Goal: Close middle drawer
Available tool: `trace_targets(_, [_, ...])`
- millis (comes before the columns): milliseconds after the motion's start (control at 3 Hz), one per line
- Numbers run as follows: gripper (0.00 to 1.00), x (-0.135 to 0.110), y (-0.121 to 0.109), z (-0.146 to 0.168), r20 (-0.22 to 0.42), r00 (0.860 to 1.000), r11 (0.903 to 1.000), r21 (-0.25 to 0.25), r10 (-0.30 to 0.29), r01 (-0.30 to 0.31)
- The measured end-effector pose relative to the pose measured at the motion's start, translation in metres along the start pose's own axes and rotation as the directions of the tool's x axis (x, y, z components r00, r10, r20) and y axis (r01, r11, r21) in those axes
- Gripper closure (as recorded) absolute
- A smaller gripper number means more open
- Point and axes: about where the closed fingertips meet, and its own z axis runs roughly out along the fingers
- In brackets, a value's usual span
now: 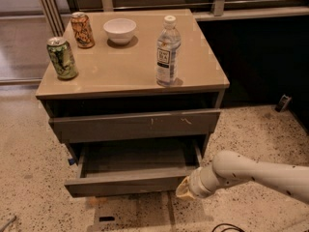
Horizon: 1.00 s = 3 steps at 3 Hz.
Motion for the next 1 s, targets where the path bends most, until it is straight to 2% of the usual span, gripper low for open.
trace_targets(333, [1.0, 0.002, 0.0, 0.005, 0.005, 1.0, 1.0, 0.001, -0.006, 0.006])
trace_targets(667, [1.0, 0.006, -0.006, 0.013, 0.015, 0.999, 0.9991, 0.023, -0.036, 0.036])
trace_targets(1000, [1.0, 0.009, -0.004, 0.024, 0.028, 0.993, 0.9897, 0.083, -0.119, 0.116])
